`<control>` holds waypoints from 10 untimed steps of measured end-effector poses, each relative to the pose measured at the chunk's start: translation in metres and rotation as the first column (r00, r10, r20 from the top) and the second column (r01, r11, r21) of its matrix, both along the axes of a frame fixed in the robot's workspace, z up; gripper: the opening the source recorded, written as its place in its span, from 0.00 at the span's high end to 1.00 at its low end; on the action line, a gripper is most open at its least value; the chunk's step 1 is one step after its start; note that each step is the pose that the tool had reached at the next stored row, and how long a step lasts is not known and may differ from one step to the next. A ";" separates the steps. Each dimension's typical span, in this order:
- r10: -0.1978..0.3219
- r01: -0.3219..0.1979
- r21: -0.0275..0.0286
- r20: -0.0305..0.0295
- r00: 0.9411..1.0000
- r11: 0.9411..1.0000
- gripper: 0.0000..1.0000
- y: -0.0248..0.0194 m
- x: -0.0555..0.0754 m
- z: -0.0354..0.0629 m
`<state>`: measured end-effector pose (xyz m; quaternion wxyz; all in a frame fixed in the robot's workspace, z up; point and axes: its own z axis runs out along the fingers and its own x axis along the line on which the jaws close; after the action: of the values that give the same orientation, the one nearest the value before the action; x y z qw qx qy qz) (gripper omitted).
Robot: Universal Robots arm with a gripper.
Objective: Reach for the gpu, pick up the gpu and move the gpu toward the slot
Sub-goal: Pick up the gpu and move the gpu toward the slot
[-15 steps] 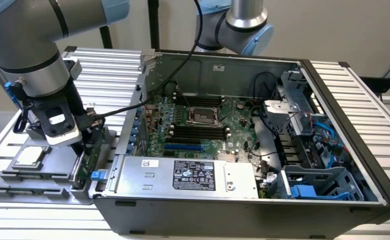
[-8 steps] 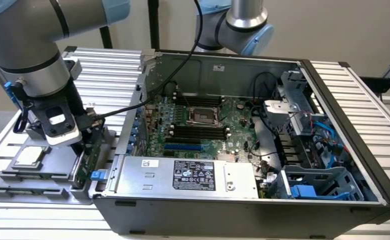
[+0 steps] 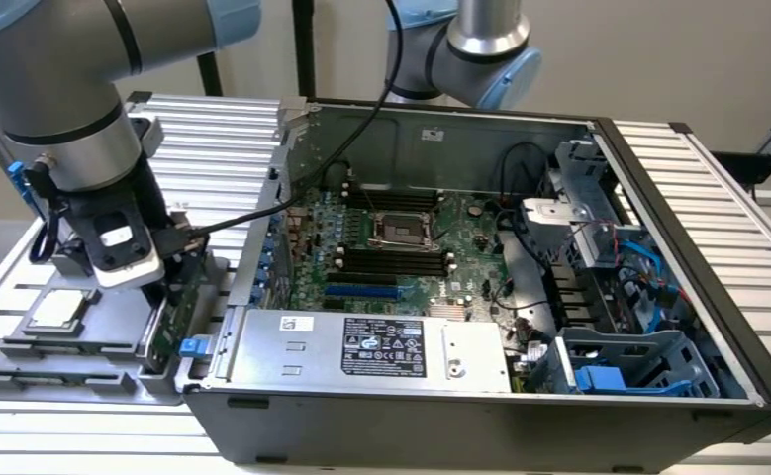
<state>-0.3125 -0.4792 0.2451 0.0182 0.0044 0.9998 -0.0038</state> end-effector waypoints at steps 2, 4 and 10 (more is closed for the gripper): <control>0.000 0.000 0.001 -0.005 1.000 1.000 0.74 0.0000 0.001 0.0014; 0.000 0.000 0.002 -0.010 1.000 1.000 0.74 0.0000 0.002 0.0031; 0.000 0.000 0.004 -0.032 0.999 1.000 0.74 0.0000 0.005 0.0130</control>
<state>-0.3074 -0.4792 0.2581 0.0023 0.0044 1.0000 -0.0018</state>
